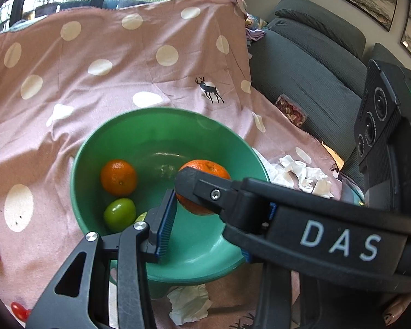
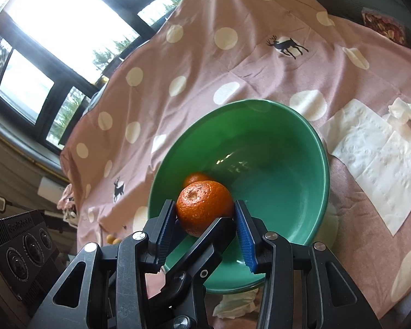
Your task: Organize fruits
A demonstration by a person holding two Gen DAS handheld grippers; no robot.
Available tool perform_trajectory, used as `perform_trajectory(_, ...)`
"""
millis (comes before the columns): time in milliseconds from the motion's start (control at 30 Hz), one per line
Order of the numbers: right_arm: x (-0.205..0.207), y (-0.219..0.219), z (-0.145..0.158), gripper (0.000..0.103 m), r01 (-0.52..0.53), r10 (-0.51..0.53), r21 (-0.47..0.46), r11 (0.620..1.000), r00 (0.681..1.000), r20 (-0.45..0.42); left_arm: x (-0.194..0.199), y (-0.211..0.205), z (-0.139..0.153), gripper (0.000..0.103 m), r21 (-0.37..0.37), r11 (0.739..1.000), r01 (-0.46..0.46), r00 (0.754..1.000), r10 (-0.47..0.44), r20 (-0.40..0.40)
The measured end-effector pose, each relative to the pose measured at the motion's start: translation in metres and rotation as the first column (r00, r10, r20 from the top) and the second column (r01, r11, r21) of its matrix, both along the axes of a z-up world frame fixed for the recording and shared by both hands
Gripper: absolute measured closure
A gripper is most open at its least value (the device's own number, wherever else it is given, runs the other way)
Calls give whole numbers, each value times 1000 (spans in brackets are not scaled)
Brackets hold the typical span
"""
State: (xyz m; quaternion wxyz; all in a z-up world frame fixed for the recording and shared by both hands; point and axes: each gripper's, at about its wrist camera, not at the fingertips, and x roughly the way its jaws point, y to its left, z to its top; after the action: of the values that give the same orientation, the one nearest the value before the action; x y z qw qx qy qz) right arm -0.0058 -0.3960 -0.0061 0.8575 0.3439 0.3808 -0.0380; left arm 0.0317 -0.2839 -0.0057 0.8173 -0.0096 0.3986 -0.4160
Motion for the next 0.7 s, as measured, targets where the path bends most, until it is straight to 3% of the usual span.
perform_trajectory(400,5,-4,-11,57,17,-17,-4,1000,998,-65,7,-4,-13,63,1,1000,11,998,-11,-65)
perform_trajectory(700,6,-3,-11,57,17,-18,-13,1000,997,-77,6,-3,-13,63,-3,1000,11,998,-11,-68)
